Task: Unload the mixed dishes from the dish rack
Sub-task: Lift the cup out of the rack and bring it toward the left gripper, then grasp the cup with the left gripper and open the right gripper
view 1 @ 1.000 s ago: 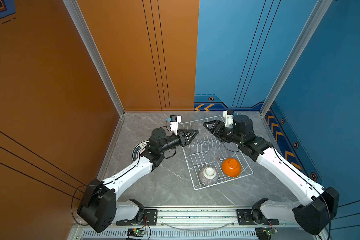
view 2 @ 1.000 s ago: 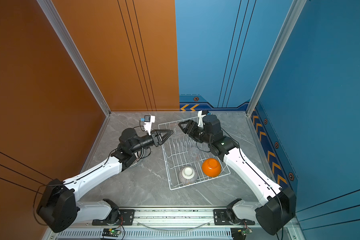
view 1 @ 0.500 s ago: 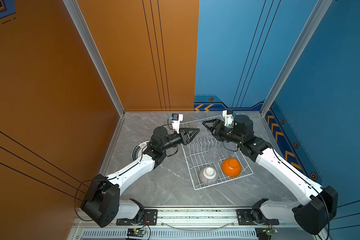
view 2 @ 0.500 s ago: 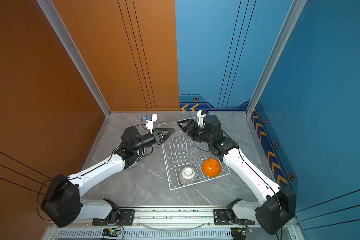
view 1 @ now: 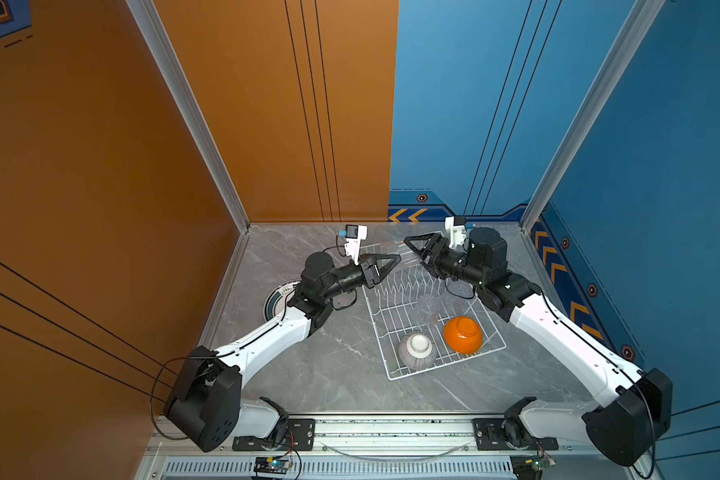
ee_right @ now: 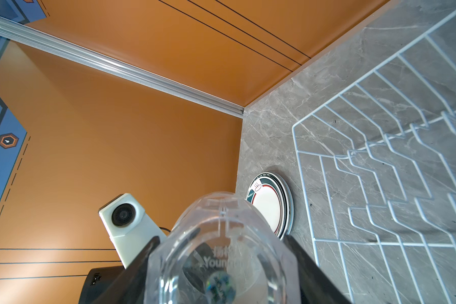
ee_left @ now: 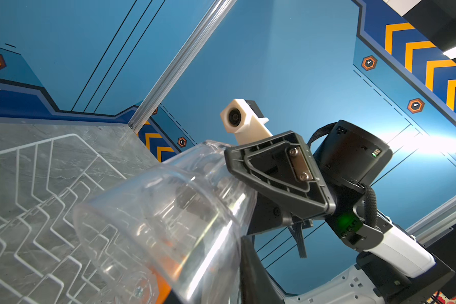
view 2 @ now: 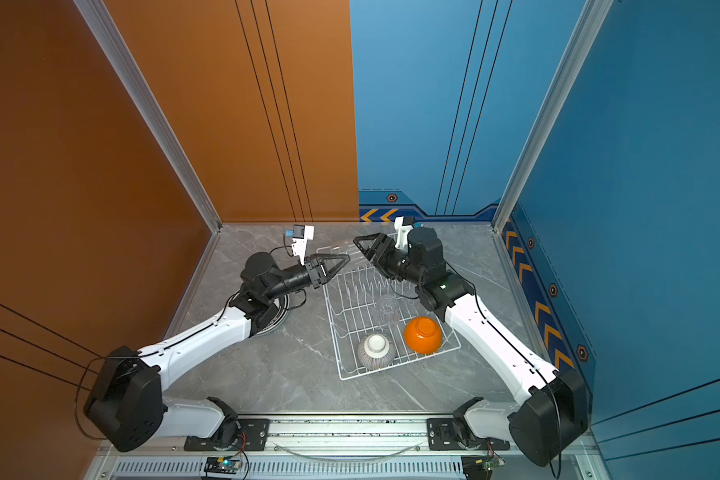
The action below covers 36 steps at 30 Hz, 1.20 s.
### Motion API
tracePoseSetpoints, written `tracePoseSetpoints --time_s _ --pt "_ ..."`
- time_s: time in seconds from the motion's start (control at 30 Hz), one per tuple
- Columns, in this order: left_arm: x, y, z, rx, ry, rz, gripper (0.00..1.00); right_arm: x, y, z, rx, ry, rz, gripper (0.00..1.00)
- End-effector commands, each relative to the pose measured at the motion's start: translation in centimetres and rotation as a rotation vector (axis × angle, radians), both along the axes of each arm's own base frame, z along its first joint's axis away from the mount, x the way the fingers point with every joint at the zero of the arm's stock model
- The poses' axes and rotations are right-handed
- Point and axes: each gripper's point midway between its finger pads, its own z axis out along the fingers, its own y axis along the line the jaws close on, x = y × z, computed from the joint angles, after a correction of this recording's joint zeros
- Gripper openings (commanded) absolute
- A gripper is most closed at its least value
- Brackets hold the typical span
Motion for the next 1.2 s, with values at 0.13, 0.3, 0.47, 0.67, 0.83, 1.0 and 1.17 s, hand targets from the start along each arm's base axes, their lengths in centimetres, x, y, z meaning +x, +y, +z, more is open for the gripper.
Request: tracePoseSetpoints --time_s 0.13,0.3,0.47,0.67,0.83,1.0,1.17 --pt "-0.1 -0.7 0.6 -0.010 -0.017 -0.023 0.02 -1.1 1.5 -0.7 0.012 0.011 0.072 0.47" --pt "0.7 0.1 0.4 -0.015 0.006 0.020 0.00 -1.2 1.0 -0.6 0.016 0.002 0.055 0.55" --pt "1.6 0.6 -0.8 0.007 0.046 0.064 0.00 -1.2 0.7 -0.6 0.015 0.001 0.045 0.68" --pt "2.1 1.3 -1.6 0.058 0.061 0.126 0.00 -1.1 0.7 -0.9 0.017 0.008 0.040 0.76" --pt "2.5 1.9 -2.4 0.134 0.061 0.172 0.00 -1.0 0.4 -1.3 0.028 0.007 0.025 0.85" --pt "2.9 3.0 -2.8 0.161 0.072 0.231 0.00 -0.8 0.2 -1.7 0.028 0.016 0.018 0.97" --pt "2.9 3.3 -3.4 0.180 0.080 0.247 0.00 -0.8 0.2 -1.7 0.028 0.012 0.016 1.00"
